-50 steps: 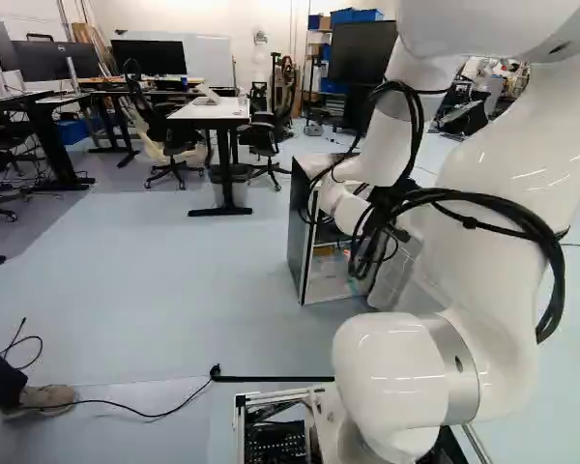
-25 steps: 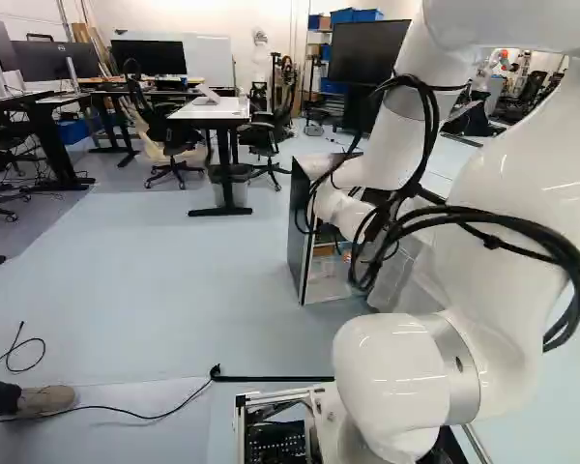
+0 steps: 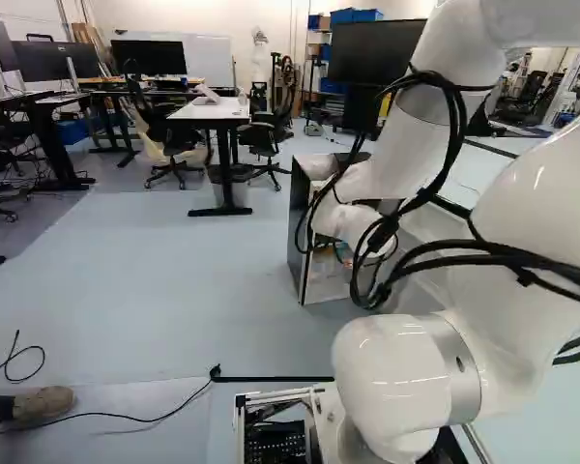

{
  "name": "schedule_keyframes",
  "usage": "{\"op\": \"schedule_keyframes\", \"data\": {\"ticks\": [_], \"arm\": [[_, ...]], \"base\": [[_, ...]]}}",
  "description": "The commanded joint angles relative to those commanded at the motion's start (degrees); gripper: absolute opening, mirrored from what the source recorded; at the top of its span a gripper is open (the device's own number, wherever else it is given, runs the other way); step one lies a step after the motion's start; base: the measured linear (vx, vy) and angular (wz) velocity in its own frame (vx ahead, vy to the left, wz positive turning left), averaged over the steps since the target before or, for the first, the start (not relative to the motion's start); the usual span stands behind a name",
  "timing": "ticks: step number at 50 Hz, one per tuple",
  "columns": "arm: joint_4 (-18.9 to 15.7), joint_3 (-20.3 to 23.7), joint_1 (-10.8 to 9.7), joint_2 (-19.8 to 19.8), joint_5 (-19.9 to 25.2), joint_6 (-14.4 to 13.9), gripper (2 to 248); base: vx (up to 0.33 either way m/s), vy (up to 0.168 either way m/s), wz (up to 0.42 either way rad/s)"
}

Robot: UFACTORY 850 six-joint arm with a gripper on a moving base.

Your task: Open the fridge door

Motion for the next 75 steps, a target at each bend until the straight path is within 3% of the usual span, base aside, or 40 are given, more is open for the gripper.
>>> {"op": "schedule_keyframes", "data": {"ticks": [14,37,56,75], "arm": [[-6.2,2.5,0.9,3.4,0.0,0.0,247],[-13.6,5.4,1.9,7.4,0.0,0.0,247],[-17.2,6.9,2.4,9.3,0.0,0.0,247],[-18.4,7.4,2.6,10.0,0.0,0.0,247]], "base": [[0.0,0.0,0.0],[0.0,0.0,0.0],[0.0,0.0,0.0],[0.0,0.0,0.0]]}}
